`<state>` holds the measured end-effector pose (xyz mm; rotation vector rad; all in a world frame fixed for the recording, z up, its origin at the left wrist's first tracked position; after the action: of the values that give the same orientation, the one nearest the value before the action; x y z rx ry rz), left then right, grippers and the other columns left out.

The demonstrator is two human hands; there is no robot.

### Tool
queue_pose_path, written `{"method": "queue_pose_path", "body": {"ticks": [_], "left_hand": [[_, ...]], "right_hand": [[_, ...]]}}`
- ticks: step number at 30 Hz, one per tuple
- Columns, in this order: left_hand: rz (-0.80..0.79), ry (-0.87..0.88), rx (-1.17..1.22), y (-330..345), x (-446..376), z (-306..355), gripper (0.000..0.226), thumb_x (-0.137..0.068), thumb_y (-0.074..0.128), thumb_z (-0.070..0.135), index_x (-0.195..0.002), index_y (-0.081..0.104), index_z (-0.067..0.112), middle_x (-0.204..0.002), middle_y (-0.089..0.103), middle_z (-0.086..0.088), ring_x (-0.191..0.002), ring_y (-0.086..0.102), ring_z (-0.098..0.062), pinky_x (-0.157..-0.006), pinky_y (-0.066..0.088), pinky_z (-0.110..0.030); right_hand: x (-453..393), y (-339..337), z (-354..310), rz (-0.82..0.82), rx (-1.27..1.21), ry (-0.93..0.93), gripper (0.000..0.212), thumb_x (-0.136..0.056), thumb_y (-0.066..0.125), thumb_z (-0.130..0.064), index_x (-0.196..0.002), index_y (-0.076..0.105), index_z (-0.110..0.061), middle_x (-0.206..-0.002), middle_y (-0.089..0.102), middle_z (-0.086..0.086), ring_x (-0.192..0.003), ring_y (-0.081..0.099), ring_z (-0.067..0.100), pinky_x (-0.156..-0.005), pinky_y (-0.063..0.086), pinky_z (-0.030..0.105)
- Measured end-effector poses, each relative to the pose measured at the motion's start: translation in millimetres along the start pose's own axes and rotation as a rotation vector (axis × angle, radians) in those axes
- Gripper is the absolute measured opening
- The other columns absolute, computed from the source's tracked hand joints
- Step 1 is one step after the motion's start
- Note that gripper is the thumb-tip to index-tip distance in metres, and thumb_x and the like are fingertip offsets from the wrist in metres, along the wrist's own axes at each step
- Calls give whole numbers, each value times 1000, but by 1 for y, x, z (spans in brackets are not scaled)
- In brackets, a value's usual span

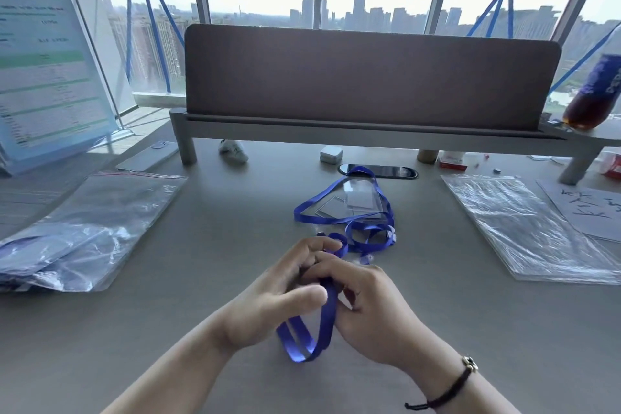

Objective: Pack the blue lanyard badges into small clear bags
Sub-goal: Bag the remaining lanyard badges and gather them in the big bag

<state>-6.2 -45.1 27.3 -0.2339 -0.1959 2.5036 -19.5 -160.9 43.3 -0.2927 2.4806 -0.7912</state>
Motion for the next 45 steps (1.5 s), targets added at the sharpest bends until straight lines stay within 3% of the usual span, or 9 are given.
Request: {"method": "queue_pose_path", "body": {"ticks": [5,9,15,19,24,33,37,40,45], "left_hand": [[163,24,-144,-1,-6,-5,65,-69,84,1,-121,58,29,-107,71,3,-98,70,-14,-84,57,-34],[193,0,-45,-6,-7,-9,48,-82,73,1,-122,60,25,-99,74,-9,-89,73,-29,-81,59,-43],[261,-77,-40,-16,-9,-12,18,-100,57,8,-96,74,14,-77,73,-11,-69,61,-19,-67,44,-33],[333,-85,86,-22,-10,-13,24,-102,47,-1,-91,68,3,-70,61,-6,-54,54,-20,-65,42,-36],[358,-66,160,-30,-8,-12,19,-96,55,-7,-95,70,5,-56,53,4,-52,38,-18,-55,40,-22],[531,-52,905,-44,-6,-8,31,-81,44,-2,-87,74,5,-73,65,-12,-67,67,-25,-82,57,-44],[564,-115,1103,-35,-8,-20,26,-98,45,10,-99,71,10,-93,72,-14,-101,72,-37,-88,57,-55],[574,-149,1156,-29,-10,-26,22,-99,50,15,-100,72,13,-89,73,-13,-94,72,-40,-95,51,-57],[653,-186,1009,-33,-8,-30,25,-97,44,10,-99,68,16,-61,46,-4,-44,41,-18,-46,37,-26]], "right_hand": [[0,-3,4,-42,-338,144,61,-82,41,14,-108,70,-32,-101,76,-4,-93,72,22,-82,59,42],[-3,-12,2,7,-626,203,50,-77,42,11,-105,74,-15,-105,76,6,-75,67,10,-68,50,20],[-3,-31,14,81,-904,244,25,-71,66,-19,-92,77,-13,-101,75,17,-74,51,26,-69,42,31],[-5,-30,26,175,-1020,345,17,-71,81,-6,-86,75,-11,-72,67,16,-59,53,21,-55,43,26],[-4,-23,42,238,-1024,526,24,-69,81,-3,-91,75,-8,-66,53,12,-54,50,18,-54,48,29],[-3,-13,36,192,-1057,531,11,-73,71,-9,-81,75,-2,-71,62,15,-66,62,22,-72,61,35],[1,10,25,86,-814,514,14,-83,70,7,-89,77,-3,-84,75,14,-72,71,23,-73,59,28],[3,27,22,-4,-523,456,22,-87,71,3,-93,77,-17,-86,77,7,-77,74,23,-79,60,33],[6,39,26,-63,-376,408,26,-86,74,-11,-97,77,-34,-92,76,1,-83,69,21,-79,54,29]]}}
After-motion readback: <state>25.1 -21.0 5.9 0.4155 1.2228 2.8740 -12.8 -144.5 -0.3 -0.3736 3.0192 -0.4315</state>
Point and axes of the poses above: each hand's wrist, its own x-axis away from the middle knuckle, its own y-axis out of the palm, z = x × y, the point moved 7 cm from there along -x, towards the middle knuckle
